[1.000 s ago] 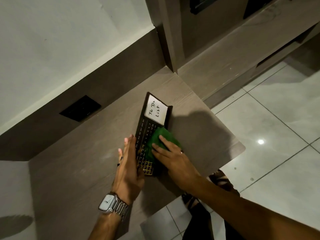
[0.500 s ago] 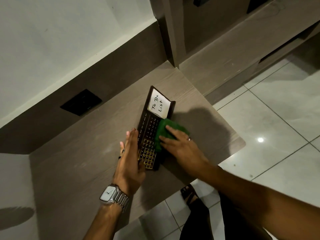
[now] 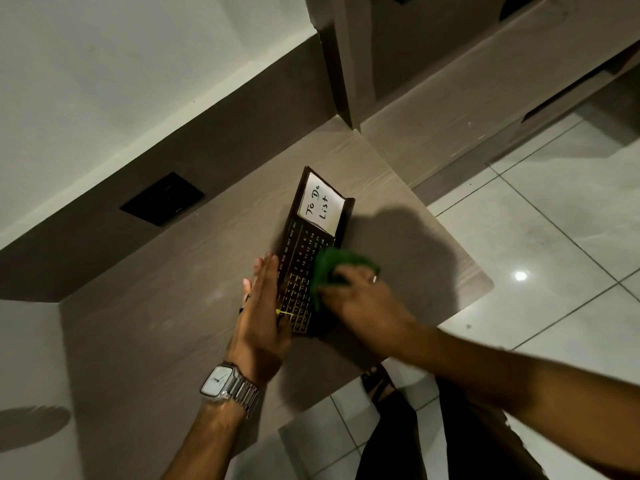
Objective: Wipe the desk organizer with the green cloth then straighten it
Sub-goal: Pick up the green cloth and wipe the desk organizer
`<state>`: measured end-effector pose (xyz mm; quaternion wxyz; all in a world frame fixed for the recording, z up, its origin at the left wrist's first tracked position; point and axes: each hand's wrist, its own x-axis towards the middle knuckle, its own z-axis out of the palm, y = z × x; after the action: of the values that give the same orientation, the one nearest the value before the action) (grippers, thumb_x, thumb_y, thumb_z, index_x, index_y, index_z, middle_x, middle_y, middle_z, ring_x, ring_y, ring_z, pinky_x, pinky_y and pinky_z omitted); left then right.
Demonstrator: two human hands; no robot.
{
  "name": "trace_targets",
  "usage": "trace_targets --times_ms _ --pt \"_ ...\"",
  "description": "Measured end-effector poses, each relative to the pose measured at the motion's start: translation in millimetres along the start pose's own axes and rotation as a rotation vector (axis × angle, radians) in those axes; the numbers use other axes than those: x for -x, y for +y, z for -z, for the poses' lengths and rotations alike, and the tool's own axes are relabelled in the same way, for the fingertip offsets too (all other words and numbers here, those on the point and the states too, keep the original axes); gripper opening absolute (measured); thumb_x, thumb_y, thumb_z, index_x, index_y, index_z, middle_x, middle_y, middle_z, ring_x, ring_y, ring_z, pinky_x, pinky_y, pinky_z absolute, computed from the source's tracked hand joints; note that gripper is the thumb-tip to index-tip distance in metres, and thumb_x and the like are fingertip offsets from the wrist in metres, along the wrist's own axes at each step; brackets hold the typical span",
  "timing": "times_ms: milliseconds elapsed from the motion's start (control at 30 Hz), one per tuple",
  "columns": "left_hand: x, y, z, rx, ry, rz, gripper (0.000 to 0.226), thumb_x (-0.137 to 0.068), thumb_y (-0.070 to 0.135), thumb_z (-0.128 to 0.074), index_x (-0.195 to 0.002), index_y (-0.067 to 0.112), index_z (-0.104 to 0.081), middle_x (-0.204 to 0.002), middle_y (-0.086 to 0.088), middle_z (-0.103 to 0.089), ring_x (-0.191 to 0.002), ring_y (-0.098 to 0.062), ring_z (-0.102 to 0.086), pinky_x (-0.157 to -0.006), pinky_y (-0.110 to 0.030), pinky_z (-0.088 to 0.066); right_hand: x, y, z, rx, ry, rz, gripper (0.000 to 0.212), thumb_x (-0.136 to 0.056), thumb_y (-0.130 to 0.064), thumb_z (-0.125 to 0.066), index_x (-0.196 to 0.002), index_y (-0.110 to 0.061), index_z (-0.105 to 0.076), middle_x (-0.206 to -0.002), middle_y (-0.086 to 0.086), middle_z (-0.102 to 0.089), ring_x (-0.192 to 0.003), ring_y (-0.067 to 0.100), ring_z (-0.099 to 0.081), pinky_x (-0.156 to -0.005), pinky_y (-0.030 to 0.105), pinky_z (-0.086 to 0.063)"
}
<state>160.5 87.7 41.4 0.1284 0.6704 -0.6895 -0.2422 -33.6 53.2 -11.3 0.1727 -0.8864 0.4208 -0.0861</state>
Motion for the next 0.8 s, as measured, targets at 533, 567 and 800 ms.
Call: trace_targets --times_ms 533,567,800 --pt "-1.6 -0.1 1.7 -0.046 -0.028 0.006 0.113 -0.076 -0.004 -0.063 -0.147 0.037 0.015 -0.159 0.009 0.008 -0.142 0.001 0.02 -0.116 -0.039 0.009 9.1 -3.8 50.0 -0.814 -0.139 -0.133 0.047 -0.081 0.006 -0.058 -0.118 -0.023 -0.061 -0.123 -0.001 -0.059 -0.116 0.016 -0.05 -0.098 0.039 -0.046" --pt "-1.6 0.9 2.4 -0.056 -0.028 0.002 0.111 -0.076 -0.005 -0.062 -0.148 0.034 0.013 -0.159 0.007 0.007 -0.142 0.001 0.02 -0.117 -0.04 0.008 2.7 10.2 59.9 -0.966 -0.091 -0.214 0.047 -0.081 0.008 -0.059 -0.117 -0.023 -0.058 -0.118 0.001 -0.059 -0.105 0.014 -0.058 -0.086 0.034 -0.054" --pt "-1.4 2.1 3.8 -0.059 -0.031 0.004 0.108 -0.077 -0.008 -0.06 -0.148 0.031 0.012 -0.157 0.009 0.01 -0.139 0.006 0.023 -0.114 -0.027 0.013 -36.2 54.3 50.9 -1.368 0.362 -0.888 0.058 -0.075 -0.009 -0.078 -0.121 -0.027 -0.049 -0.112 0.0 -0.059 -0.095 0.016 -0.064 -0.07 0.035 -0.061"
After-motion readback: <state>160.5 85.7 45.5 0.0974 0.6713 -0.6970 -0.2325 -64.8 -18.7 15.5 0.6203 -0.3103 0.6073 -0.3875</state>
